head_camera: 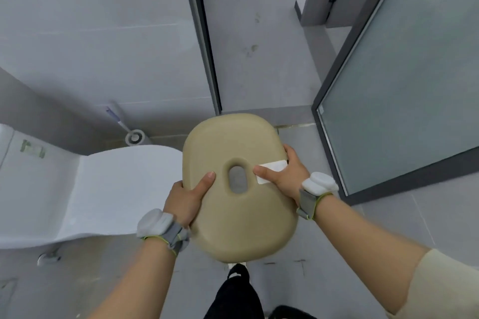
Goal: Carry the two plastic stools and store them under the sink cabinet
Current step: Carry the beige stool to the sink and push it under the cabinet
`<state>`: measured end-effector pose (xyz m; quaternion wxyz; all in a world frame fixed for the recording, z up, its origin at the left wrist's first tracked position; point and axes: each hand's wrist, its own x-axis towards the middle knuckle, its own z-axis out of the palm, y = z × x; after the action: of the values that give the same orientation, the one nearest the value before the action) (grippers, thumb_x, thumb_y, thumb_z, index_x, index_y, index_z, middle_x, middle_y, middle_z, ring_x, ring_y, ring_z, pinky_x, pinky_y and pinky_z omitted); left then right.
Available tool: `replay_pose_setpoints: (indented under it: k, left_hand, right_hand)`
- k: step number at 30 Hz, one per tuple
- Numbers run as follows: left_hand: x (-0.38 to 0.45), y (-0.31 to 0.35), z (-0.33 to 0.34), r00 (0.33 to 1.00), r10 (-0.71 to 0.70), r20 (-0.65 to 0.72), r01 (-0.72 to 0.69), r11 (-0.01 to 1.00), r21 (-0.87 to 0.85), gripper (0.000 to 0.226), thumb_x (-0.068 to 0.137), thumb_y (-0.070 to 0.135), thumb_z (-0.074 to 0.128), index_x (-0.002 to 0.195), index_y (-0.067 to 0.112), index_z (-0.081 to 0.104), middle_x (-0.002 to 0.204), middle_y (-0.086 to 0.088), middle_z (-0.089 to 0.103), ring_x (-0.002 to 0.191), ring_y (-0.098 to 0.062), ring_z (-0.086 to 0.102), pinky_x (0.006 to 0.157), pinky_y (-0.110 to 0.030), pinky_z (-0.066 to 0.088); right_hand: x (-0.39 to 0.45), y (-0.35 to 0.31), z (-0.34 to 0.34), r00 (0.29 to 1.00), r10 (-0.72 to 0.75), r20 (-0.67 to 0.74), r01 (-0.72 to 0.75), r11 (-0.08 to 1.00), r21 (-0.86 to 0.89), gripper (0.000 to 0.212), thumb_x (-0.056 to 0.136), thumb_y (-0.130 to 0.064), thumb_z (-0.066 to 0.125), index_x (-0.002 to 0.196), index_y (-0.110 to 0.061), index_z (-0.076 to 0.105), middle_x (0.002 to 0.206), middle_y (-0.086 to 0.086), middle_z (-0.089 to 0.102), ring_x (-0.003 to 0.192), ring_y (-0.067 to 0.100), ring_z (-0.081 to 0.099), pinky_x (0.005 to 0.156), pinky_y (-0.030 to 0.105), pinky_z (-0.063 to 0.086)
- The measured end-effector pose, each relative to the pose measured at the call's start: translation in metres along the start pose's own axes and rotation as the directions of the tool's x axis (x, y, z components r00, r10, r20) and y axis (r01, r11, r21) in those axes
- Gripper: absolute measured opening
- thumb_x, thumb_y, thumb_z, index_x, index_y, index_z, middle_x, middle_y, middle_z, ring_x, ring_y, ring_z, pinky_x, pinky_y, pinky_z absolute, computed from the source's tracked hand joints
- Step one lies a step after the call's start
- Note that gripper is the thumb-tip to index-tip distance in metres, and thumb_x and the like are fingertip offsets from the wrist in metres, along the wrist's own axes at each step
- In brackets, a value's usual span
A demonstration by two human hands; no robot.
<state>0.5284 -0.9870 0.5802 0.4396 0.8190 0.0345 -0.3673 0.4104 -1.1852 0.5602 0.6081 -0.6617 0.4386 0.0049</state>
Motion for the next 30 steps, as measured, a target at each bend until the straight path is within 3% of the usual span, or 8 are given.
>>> replay_pose_setpoints:
  k: [8, 10, 13, 16, 22, 26, 30]
  left_hand:
    - [0.1, 0.111, 0.041, 0.993, 0.062, 0.104, -0.074, 0.991, 0.111, 0.103, 0.036, 0.083, 0.064, 0.11, 0.011, 0.061, 0.103, -0.008, 0.071, 0.09, -0.029, 0.068, 0.087, -0.045, 0.054]
    - [0.115, 0.134, 0.054, 0.987, 0.084, 0.136, -0.103, 0.986, 0.134, 0.094, 0.038, 0.081, 0.064, 0.102, 0.012, 0.063, 0.101, -0.009, 0.072, 0.088, -0.028, 0.069, 0.086, -0.046, 0.054]
    - [0.155, 0.175, 0.085, 0.986, 0.087, 0.145, -0.107, 0.984, 0.14, 0.091, 0.048, 0.078, 0.065, 0.109, 0.009, 0.06, 0.102, -0.008, 0.07, 0.089, -0.027, 0.067, 0.084, -0.041, 0.053]
    - [0.181, 0.203, 0.107, 0.986, 0.083, 0.146, -0.107, 0.98, 0.165, 0.08, 0.063, 0.069, 0.067, 0.114, 0.008, 0.058, 0.106, -0.009, 0.068, 0.089, -0.026, 0.065, 0.077, -0.036, 0.05]
    - [0.241, 0.281, 0.158, 0.989, 0.063, 0.133, -0.077, 0.992, 0.104, 0.099, 0.043, 0.083, 0.065, 0.115, 0.016, 0.058, 0.107, -0.004, 0.071, 0.091, -0.025, 0.069, 0.088, -0.043, 0.053]
    - [0.274, 0.336, 0.181, 0.988, 0.061, 0.14, -0.072, 0.994, 0.078, 0.099, 0.042, 0.081, 0.067, 0.114, 0.013, 0.059, 0.104, -0.005, 0.071, 0.09, -0.026, 0.069, 0.088, -0.044, 0.053]
    - [0.314, 0.382, 0.195, 0.99, 0.07, 0.121, -0.081, 0.993, 0.087, 0.09, 0.054, 0.075, 0.068, 0.116, 0.01, 0.058, 0.106, -0.006, 0.07, 0.089, -0.024, 0.068, 0.079, -0.036, 0.052]
  right_hand:
    - [0.095, -0.047, -0.06, 0.989, 0.032, -0.145, -0.022, 0.997, 0.069, 0.104, 0.054, -0.056, 0.082, 0.141, -0.039, 0.027, 0.126, -0.004, 0.057, 0.111, 0.025, 0.057, 0.098, 0.044, 0.047]
    - [0.112, -0.055, -0.072, 0.989, 0.042, -0.145, -0.029, 0.995, 0.091, 0.102, 0.057, -0.054, 0.082, 0.141, -0.037, 0.027, 0.124, -0.005, 0.057, 0.108, 0.023, 0.057, 0.096, 0.04, 0.047]
    - [0.159, -0.069, -0.103, 0.982, 0.059, -0.179, -0.037, 0.992, 0.124, 0.097, 0.063, -0.049, 0.082, 0.142, -0.036, 0.026, 0.118, -0.006, 0.055, 0.102, 0.021, 0.055, 0.088, 0.033, 0.045]
    - [0.194, -0.077, -0.124, 0.983, 0.064, -0.171, -0.043, 0.991, 0.123, 0.099, 0.06, -0.052, 0.082, 0.141, -0.037, 0.026, 0.12, -0.005, 0.056, 0.103, 0.021, 0.056, 0.089, 0.033, 0.045]
    - [0.291, -0.126, -0.191, 0.99, 0.037, -0.133, -0.024, 0.995, 0.096, 0.105, 0.055, -0.055, 0.083, 0.141, -0.037, 0.027, 0.125, -0.004, 0.056, 0.108, 0.024, 0.057, 0.095, 0.042, 0.049]
    - [0.343, -0.163, -0.225, 0.993, 0.044, -0.11, -0.038, 0.997, 0.061, 0.112, 0.049, -0.063, 0.081, 0.142, -0.04, 0.023, 0.126, -0.004, 0.053, 0.112, 0.025, 0.055, 0.098, 0.047, 0.047]
    - [0.392, -0.192, -0.243, 0.994, 0.033, -0.102, -0.023, 0.995, 0.093, 0.103, 0.058, -0.054, 0.082, 0.141, -0.039, 0.024, 0.124, -0.005, 0.056, 0.109, 0.024, 0.057, 0.098, 0.045, 0.048]
